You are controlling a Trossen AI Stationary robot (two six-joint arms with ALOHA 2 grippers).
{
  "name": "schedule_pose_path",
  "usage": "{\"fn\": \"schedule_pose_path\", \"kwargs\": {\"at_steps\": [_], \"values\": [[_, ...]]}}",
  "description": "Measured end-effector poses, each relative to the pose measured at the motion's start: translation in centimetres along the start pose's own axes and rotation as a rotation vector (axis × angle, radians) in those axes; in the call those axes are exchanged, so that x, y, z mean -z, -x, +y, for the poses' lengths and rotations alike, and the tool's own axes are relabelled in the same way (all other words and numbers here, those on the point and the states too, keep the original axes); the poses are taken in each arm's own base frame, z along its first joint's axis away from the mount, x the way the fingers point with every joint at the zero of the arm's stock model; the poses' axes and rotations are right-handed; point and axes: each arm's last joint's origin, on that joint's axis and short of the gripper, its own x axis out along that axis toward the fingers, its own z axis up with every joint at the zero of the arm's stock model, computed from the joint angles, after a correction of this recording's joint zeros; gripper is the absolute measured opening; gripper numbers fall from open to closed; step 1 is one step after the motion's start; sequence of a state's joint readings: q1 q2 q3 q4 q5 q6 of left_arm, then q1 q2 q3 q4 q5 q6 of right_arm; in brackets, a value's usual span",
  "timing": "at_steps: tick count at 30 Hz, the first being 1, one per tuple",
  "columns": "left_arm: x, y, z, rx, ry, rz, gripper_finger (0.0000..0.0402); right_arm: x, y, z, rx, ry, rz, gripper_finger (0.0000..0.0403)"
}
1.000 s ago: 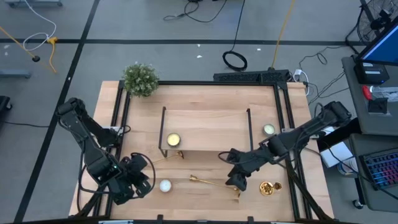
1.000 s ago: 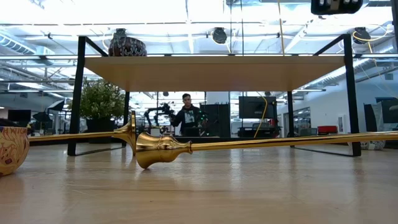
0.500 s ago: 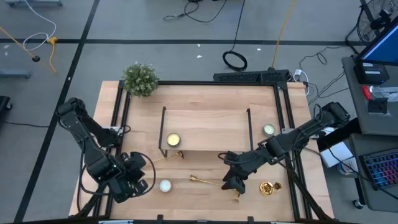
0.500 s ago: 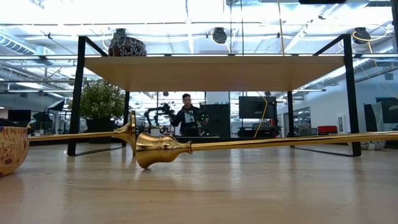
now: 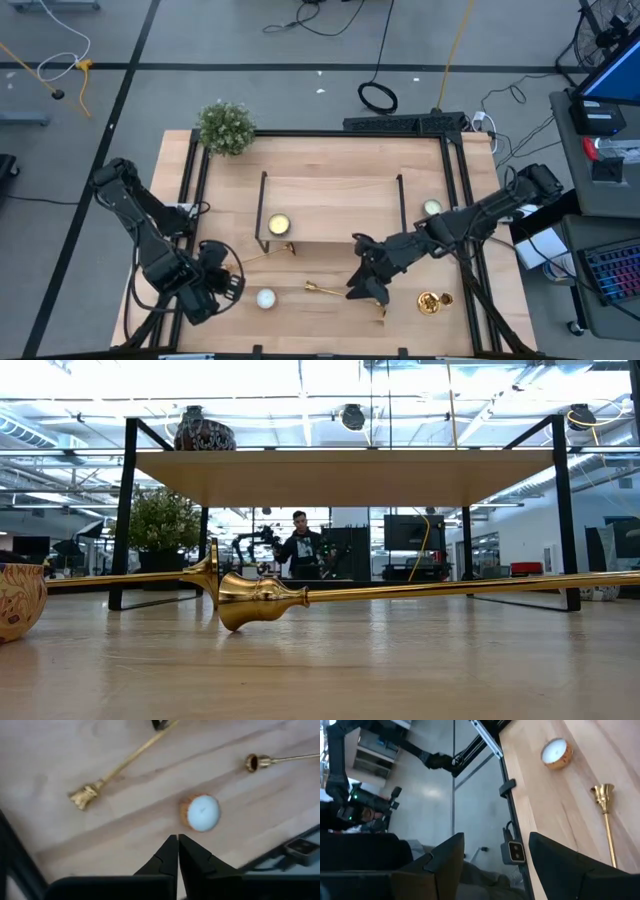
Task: Pick & Place candle stick holders
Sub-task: Put the left gold candle holder on the shelf
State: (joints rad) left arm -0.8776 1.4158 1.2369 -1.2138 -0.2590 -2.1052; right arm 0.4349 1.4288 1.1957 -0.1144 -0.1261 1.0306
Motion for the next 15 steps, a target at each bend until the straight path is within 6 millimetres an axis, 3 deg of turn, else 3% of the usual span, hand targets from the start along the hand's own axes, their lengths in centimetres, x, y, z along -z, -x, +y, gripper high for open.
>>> {"fn": "schedule_pose_path", "kwargs": {"at_steps": [15], "values": [[1.2,-1.7,-0.8,0.006,-0.016,-0.047,0.0037,-2.5,0.7,0.8,-0.186,0.016,-0.082,0.0219]]}}
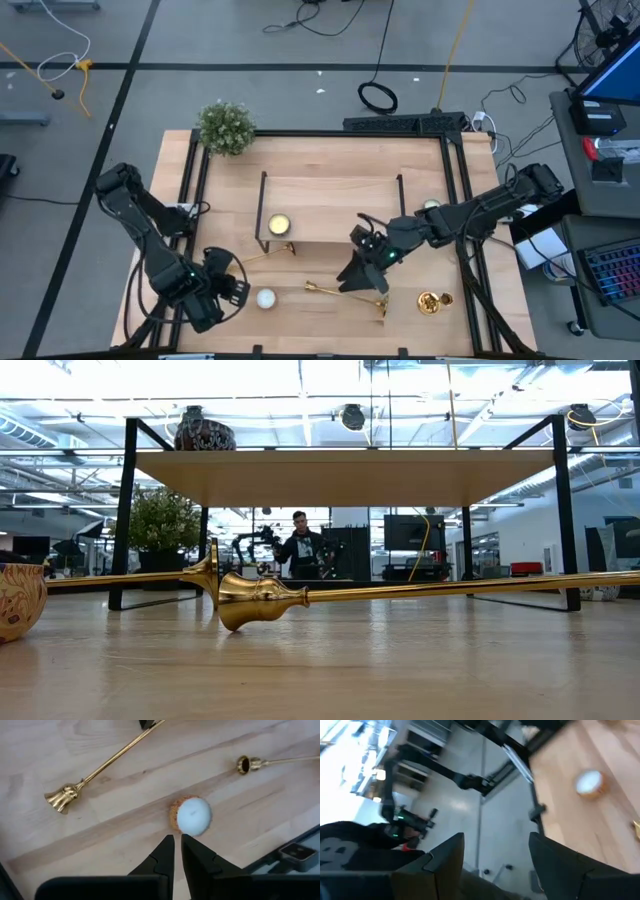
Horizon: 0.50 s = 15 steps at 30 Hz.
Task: Pick & Place candle stick holders
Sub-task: Put the left gold candle holder on the shelf
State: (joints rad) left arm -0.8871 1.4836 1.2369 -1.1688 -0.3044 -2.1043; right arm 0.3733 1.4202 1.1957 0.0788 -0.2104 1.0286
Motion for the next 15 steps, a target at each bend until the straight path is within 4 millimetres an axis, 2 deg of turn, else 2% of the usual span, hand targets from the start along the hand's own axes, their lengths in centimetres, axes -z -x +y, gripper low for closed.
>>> {"fn": "schedule_pose_path", "kwargs": {"at_steps": [8,15], "values": [[0.4,-1.7,-0.3,-0.177,-0.117,0.183,0.0037,-0.9,0.2,1.6,-0.155,0.087,-0.099,0.0219],[0.1,-1.8,-0.5,-0.219,-0.055,0.239,0.0037,-1.1,0.2,1.6,-0.121,0.105,-0.168,0.0219]]}}
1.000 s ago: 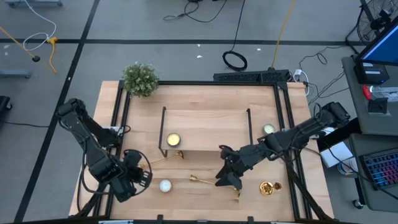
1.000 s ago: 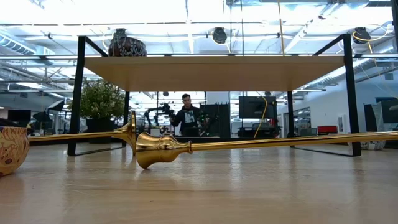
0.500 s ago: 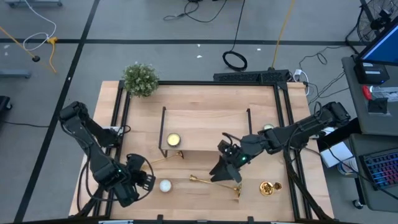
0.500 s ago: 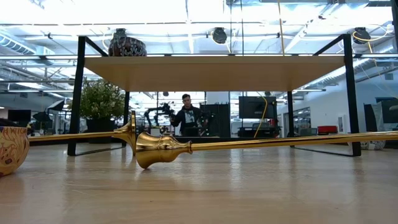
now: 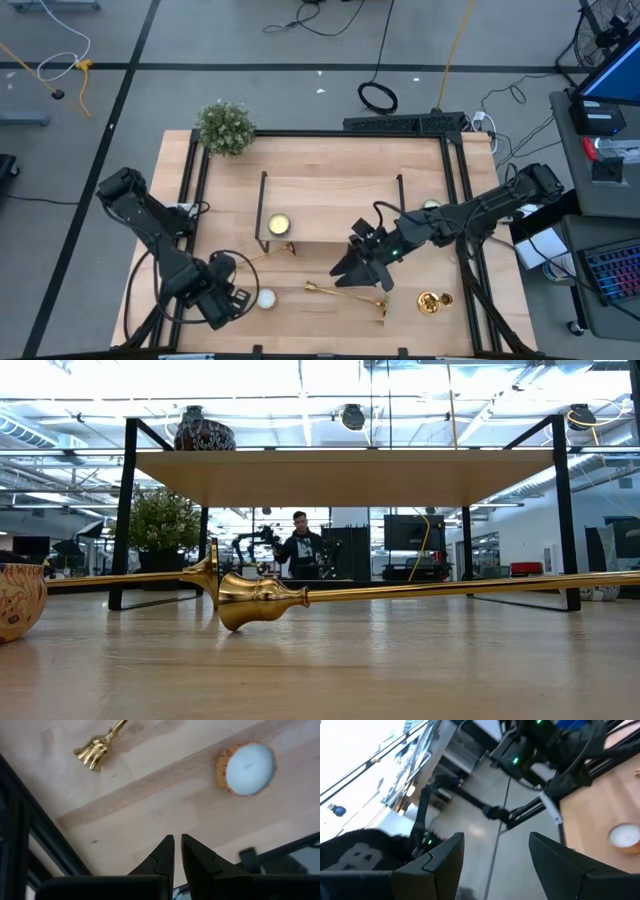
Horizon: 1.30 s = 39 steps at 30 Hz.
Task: Pick & Place candle stick holders
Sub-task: Put the left gold candle holder on the shelf
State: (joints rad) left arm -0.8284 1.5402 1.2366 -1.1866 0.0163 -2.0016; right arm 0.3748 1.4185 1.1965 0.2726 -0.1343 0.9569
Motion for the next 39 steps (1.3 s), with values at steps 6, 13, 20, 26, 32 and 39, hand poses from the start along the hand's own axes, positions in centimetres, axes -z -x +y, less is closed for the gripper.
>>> {"fn": "schedule_pose_path", "kwargs": {"at_steps": [6,13,20,26,32,39], "values": [[0.0,-1.5,0.2,0.032,0.06,-0.01,0.0037,-0.7,0.1,-0.5,0.046,-0.002,-0.065,0.0219],[0.0,-4.9,1.9,0.139,0.022,-0.033,0.0037,-1.1,0.2,-0.8,0.055,-0.01,-0.079,0.0219],[0.1,-4.6,4.1,0.21,-0.248,-0.34,0.0037,-1.4,0.2,-1.0,0.062,0.002,-0.087,0.0219],[-0.1,-4.6,4.7,0.101,-0.523,-0.349,0.0037,-1.8,0.3,-1.3,0.074,0.002,-0.097,0.0219],[-0.3,-4.5,4.7,0.101,-0.584,-0.416,0.0037,-1.9,0.3,-1.4,0.075,0.009,-0.101,0.0219],[-1.2,-4.4,4.5,0.059,-0.646,-0.519,0.0037,-2.1,0.4,-1.5,0.079,0.03,-0.107,0.0219]]}}
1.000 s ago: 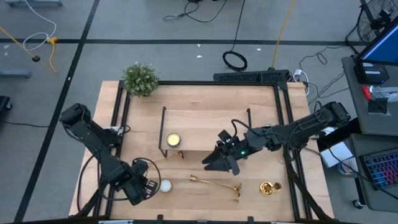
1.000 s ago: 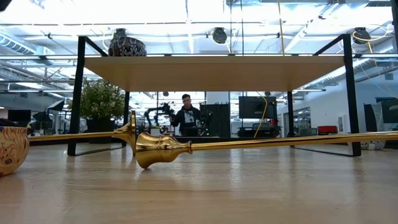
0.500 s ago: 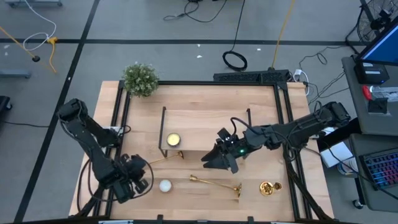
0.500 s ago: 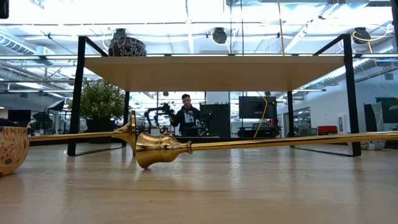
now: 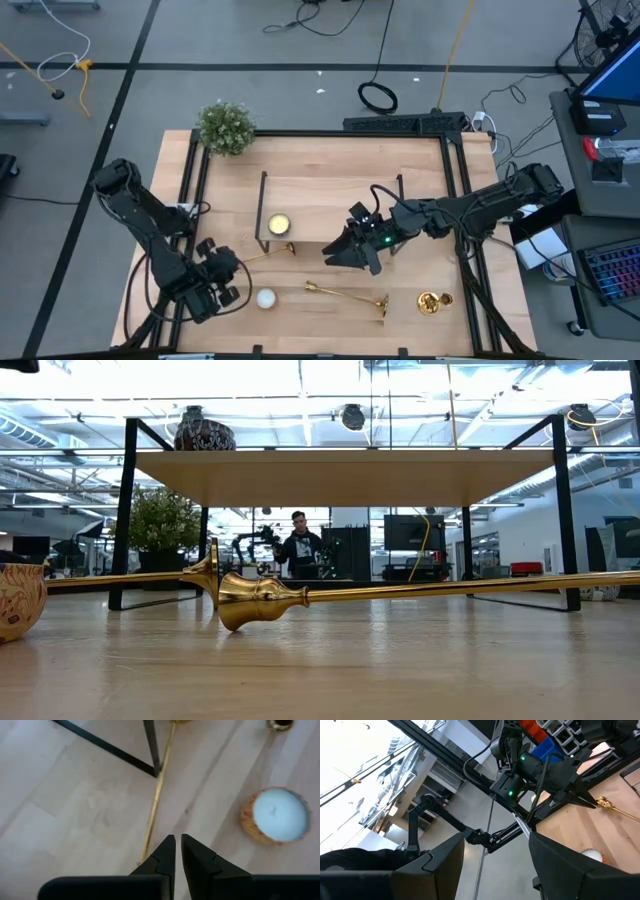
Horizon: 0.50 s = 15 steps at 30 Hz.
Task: Pick & Place candle stick holders
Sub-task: Put the left gold candle holder on the shelf
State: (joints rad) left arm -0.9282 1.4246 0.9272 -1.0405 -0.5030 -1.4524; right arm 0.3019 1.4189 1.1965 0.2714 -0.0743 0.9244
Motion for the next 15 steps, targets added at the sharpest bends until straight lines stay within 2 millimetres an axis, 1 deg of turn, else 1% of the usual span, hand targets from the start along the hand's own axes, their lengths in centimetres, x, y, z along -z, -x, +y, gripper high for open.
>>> {"fn": "schedule_pose_path", "kwargs": {"at_steps": [5,9,12,15], "values": [[-0.7,-0.4,0.2,-0.022,-0.104,0.007,0.0037,0.0,0.0,0.0,0.001,0.025,-0.002,0.0219],[-1.7,-1.0,0.5,-0.037,-0.076,0.06,0.0045,-0.1,0.0,0.0,0.016,0.047,-0.021,0.0219],[-2.5,-1.5,0.7,-0.042,-0.046,0.117,0.0074,-0.1,0.0,0.0,0.018,0.051,-0.023,0.0219],[-3.2,-2.0,1.0,-0.049,-0.02,0.154,0.0119,-0.1,0.0,0.0,0.017,0.051,-0.022,0.0219]]}}
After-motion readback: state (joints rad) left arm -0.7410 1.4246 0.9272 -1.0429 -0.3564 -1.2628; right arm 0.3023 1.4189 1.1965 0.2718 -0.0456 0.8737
